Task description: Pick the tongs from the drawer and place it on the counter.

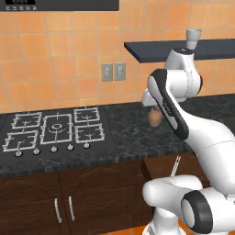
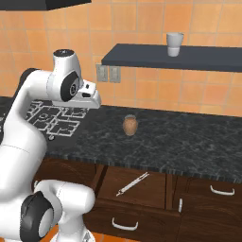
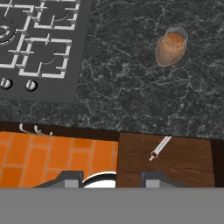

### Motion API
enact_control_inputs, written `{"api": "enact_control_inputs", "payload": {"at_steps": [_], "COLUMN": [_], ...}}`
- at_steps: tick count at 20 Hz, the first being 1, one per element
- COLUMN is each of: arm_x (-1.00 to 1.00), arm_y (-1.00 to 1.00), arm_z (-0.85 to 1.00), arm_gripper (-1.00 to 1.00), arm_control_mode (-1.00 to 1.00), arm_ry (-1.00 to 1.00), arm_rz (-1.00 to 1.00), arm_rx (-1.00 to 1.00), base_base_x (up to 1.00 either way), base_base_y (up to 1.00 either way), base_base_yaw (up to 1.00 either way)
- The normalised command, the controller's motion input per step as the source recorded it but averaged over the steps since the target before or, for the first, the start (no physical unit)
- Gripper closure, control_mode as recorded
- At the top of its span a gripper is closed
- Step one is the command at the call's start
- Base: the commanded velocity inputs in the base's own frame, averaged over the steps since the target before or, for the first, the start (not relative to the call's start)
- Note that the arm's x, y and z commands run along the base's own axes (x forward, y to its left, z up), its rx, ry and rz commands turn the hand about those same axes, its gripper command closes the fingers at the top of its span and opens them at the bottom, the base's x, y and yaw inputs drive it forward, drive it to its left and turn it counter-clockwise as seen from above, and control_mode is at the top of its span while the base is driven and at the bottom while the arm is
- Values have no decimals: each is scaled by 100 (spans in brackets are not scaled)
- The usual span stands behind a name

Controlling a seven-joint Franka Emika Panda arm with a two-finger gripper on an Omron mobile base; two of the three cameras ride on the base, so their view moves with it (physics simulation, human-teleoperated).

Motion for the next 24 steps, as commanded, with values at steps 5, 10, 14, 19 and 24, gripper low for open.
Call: {"api": "enact_control_inputs", "payload": {"at_steps": [5,10,14,19,24], "arm_x": [-57,-98,-74,-13,-5], "arm_y": [-13,-18,-4,0,0], "arm_z": [-4,-22,-27,-4,-6], "arm_gripper": [-100,-100,-100,-100,-100], "arm_control_mode": [-100,-100,-100,-100,100], "arm_ry": [0,-1,-17,-25,-4], "arm_rz": [-3,-6,-8,-5,-1], "arm_rx": [0,0,0,0,0], "base_base_x": [0,0,0,0,-22], "base_base_y": [0,0,0,0,4], "base_base_yaw": [0,0,0,0,-6]}}
